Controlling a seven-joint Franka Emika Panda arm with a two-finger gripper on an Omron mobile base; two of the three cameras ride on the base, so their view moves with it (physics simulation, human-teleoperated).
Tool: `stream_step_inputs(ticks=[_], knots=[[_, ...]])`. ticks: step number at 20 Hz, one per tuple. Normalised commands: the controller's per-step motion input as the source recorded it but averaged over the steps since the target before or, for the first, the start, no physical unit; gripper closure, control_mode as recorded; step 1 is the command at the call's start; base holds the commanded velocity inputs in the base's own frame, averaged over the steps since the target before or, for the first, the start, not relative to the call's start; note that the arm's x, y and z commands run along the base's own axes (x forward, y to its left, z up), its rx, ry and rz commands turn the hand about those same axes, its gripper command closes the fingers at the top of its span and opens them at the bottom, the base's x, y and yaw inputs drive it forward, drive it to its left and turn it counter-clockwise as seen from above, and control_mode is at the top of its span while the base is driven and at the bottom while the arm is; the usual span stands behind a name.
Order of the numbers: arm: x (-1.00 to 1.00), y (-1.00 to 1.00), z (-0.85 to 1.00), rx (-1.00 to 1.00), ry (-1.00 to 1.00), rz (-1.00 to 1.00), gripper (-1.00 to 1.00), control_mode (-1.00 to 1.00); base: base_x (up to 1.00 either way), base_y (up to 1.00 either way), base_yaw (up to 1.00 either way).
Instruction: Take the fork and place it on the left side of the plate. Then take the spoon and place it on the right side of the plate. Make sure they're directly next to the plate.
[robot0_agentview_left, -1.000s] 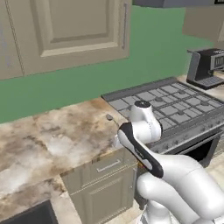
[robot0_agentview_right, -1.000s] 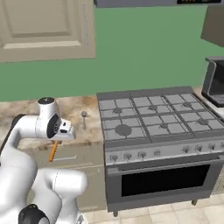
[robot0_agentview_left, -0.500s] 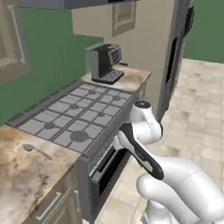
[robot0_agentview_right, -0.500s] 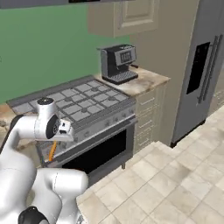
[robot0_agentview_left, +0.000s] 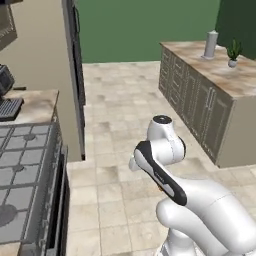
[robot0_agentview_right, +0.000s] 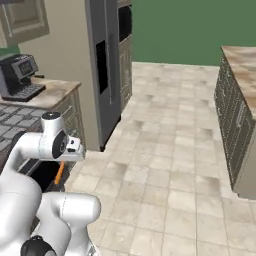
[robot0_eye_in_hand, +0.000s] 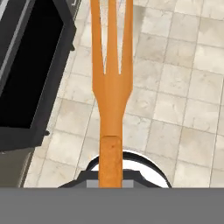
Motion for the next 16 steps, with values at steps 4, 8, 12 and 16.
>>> stream_step_inputs(ticks=[4, 8, 12, 16], knots=[[0.0, 0.0, 0.0, 0.0, 0.0, 0.0, 1.0, 1.0, 0.02, -0.16, -0.79], [0.0, 0.0, 0.0, 0.0, 0.0, 0.0, 1.0, 1.0, 0.11, -0.22, -0.68], [0.0, 0.0, 0.0, 0.0, 0.0, 0.0, 1.0, 1.0, 0.38, -0.24, -0.44], [0.0, 0.0, 0.0, 0.0, 0.0, 0.0, 1.0, 1.0, 0.57, -0.24, -0.25]])
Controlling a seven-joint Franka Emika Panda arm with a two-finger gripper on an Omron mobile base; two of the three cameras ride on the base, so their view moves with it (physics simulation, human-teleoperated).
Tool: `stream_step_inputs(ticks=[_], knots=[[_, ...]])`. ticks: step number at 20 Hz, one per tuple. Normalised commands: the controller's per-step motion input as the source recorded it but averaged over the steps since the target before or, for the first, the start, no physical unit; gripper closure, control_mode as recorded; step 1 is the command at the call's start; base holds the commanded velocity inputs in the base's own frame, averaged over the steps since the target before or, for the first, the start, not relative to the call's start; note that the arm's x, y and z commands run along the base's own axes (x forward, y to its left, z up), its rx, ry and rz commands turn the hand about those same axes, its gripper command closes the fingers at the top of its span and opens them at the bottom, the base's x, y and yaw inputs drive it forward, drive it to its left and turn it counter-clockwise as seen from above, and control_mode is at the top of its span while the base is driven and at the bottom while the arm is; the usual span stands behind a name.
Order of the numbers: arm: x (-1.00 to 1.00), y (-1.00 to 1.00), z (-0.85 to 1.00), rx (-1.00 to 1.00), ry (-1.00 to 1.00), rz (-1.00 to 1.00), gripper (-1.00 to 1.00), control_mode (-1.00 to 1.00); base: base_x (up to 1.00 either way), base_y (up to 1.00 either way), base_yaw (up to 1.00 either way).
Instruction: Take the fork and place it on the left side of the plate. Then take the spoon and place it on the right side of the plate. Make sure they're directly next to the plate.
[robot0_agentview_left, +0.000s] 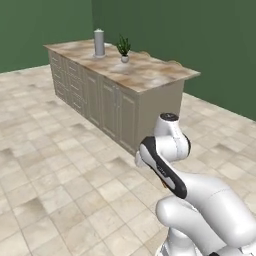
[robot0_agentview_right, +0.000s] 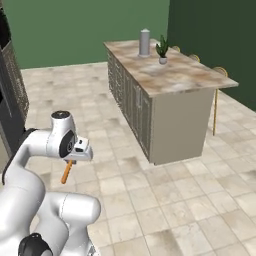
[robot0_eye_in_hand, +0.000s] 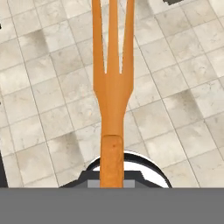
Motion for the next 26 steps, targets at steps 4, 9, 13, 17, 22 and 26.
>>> stream_step_inputs(ticks=[4, 9, 13, 17, 22, 26], knots=[[0.0, 0.0, 0.0, 0.0, 0.0, 0.0, 1.0, 1.0, 0.63, -0.24, -0.19], [0.0, 0.0, 0.0, 0.0, 0.0, 0.0, 1.0, 1.0, 0.67, -0.27, -0.11], [0.0, 0.0, 0.0, 0.0, 0.0, 0.0, 1.0, 1.0, 0.71, -0.34, -0.01], [0.0, 0.0, 0.0, 0.0, 0.0, 0.0, 1.0, 1.0, 0.71, -0.36, 0.0], [0.0, 0.0, 0.0, 0.0, 0.0, 0.0, 1.0, 1.0, 0.72, -0.38, 0.0], [0.0, 0.0, 0.0, 0.0, 0.0, 0.0, 1.0, 1.0, 0.7, -0.4, 0.0]])
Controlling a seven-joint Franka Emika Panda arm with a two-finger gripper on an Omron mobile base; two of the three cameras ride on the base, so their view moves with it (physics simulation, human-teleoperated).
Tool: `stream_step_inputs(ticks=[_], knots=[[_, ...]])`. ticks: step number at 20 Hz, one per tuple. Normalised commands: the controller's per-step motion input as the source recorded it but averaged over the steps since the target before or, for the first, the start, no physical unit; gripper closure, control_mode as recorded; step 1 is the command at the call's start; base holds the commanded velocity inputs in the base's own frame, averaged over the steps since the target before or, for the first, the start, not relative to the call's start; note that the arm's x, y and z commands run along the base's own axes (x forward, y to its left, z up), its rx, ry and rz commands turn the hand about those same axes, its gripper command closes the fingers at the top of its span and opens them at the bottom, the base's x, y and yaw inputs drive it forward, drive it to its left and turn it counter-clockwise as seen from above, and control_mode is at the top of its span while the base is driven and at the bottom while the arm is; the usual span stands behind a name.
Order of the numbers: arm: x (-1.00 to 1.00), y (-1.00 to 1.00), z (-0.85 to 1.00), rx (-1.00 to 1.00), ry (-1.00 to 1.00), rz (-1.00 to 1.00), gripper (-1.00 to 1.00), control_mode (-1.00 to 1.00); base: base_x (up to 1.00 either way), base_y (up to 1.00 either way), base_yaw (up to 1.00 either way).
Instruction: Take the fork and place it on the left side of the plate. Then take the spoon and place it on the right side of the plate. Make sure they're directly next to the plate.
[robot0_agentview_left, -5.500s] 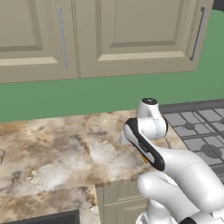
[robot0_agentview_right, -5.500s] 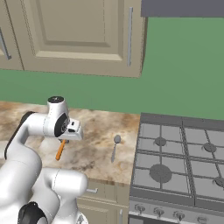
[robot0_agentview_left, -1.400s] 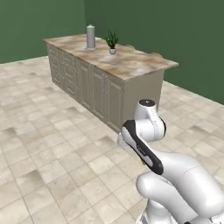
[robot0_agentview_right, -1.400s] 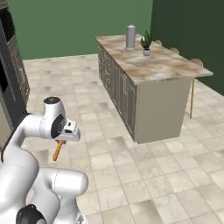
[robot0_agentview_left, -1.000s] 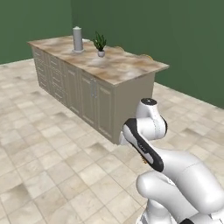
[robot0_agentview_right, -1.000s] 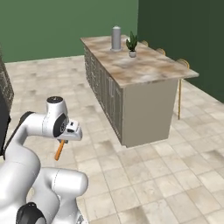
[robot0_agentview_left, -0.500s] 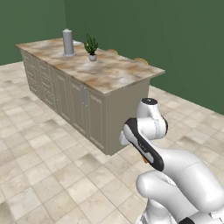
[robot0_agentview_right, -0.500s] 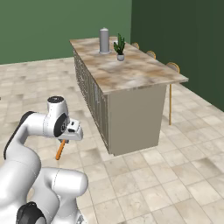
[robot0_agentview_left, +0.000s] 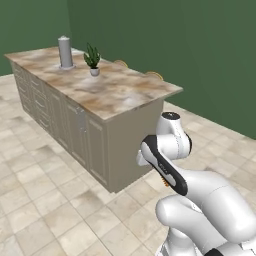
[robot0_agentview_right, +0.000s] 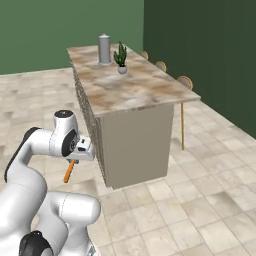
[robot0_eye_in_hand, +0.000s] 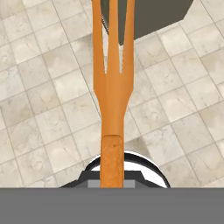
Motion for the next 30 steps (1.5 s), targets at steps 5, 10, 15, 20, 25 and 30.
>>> stream_step_inputs(ticks=[5, 10, 15, 20, 25, 30], knots=[[0.0, 0.0, 0.0, 0.0, 0.0, 0.0, 1.0, 1.0, 0.62, -0.5, 0.0], [0.0, 0.0, 0.0, 0.0, 0.0, 0.0, 1.0, 1.0, 0.54, -0.54, 0.0], [0.0, 0.0, 0.0, 0.0, 0.0, 0.0, 1.0, 1.0, 0.53, -0.54, 0.0], [0.0, 0.0, 0.0, 0.0, 0.0, 0.0, 1.0, 1.0, 0.54, -0.53, 0.0], [0.0, 0.0, 0.0, 0.0, 0.0, 0.0, 1.0, 1.0, 0.6, -0.5, 0.0], [0.0, 0.0, 0.0, 0.0, 0.0, 0.0, 1.0, 1.0, 0.66, -0.46, 0.0]])
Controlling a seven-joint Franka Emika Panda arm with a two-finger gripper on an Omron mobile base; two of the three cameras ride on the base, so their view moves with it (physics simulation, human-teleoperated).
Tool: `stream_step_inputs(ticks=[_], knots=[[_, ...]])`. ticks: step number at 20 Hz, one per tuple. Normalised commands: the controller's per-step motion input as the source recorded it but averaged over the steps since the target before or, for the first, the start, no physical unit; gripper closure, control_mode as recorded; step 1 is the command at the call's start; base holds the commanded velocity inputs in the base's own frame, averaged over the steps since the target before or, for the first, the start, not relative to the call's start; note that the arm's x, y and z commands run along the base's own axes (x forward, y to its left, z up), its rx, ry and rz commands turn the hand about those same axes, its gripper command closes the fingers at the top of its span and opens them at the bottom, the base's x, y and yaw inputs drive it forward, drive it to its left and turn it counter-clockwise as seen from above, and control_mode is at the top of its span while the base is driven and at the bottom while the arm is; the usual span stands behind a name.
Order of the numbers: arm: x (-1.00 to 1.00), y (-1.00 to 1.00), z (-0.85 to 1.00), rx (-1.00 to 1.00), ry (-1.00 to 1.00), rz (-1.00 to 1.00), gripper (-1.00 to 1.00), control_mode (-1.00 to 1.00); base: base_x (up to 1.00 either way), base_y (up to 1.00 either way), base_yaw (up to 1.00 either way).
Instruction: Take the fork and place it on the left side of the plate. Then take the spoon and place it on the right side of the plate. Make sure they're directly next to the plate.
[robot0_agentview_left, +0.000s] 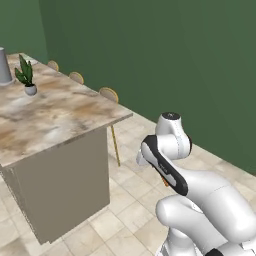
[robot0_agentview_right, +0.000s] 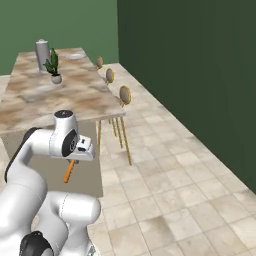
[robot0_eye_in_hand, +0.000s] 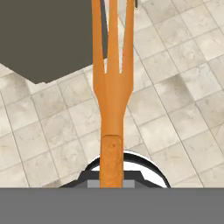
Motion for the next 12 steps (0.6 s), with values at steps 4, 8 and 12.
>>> stream_step_inputs(ticks=[4, 8, 12], knots=[[0.0, 0.0, 0.0, 0.0, 0.0, 0.0, 1.0, 1.0, 0.68, -0.45, 0.0], [0.0, 0.0, 0.0, 0.0, 0.0, 0.0, 1.0, 1.0, 0.72, -0.43, 0.0], [0.0, 0.0, 0.0, 0.0, 0.0, 0.0, 1.0, 1.0, 0.71, -0.42, 0.0]])
